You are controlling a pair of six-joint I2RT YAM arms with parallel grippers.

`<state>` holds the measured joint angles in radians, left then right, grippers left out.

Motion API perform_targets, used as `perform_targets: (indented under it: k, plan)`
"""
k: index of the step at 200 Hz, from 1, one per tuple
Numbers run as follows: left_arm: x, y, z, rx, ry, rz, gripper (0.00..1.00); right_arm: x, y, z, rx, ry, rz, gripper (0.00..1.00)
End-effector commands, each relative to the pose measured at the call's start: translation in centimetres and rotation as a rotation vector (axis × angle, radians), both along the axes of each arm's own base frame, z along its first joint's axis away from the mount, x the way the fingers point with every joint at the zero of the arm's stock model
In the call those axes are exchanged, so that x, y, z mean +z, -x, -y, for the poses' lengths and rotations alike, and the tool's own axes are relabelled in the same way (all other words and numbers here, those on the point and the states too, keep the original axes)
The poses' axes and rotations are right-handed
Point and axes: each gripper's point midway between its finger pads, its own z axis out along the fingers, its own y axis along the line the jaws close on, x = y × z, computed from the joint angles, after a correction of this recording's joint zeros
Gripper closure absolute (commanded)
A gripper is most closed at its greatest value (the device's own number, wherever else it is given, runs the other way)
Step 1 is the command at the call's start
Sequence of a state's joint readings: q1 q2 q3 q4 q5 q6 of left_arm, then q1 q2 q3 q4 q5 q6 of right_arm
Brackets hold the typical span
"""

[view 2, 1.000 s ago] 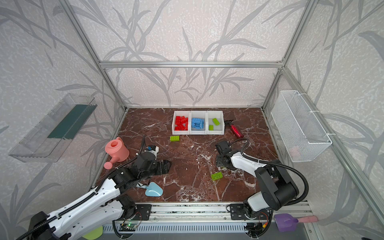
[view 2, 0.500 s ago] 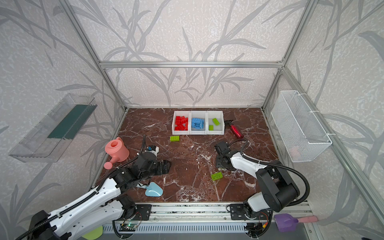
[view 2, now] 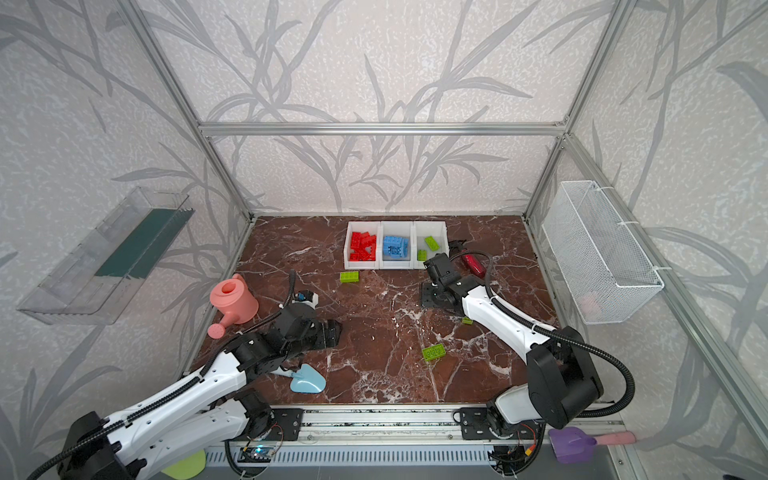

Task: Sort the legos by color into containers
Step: 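Carry the green brick with the right gripper and drop it into the third compartment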

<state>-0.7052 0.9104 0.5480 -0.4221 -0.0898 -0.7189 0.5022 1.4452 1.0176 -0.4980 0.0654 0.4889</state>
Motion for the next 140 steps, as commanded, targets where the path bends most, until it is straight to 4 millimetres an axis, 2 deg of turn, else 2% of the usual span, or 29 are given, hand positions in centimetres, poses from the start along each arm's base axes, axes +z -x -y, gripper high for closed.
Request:
perform_targets:
  k: [1,49,56,98,123,140]
  plan:
    - [0.4,-1.1,0.5,0.024,0.018,0.039,0.09,1.8,-2.1,-0.6,0.028,-0.018,0.017,0.46]
    - [0.3,-1.7,0.7,0.011,-0.004,0.055,0.09,4.6,-9.1,-0.8,-0.002,-0.045,0.055,0.46]
    - [0.2,-1.7,0.5,0.013,-0.011,0.058,0.09,3.6,-10.2,-0.7,-0.015,-0.052,0.027,0.46]
    - [-0.5,-1.3,0.0,0.018,-0.014,0.066,0.09,2.9,-16.1,0.7,-0.069,-0.069,0.025,0.46]
    - [-0.8,-1.1,-0.3,0.022,-0.027,0.064,0.09,2.4,-18.4,1.2,-0.084,-0.067,0.014,0.46]
    - [-0.9,-1.1,-0.4,0.024,-0.026,0.062,0.09,2.1,-19.4,1.3,-0.087,-0.060,0.010,0.45]
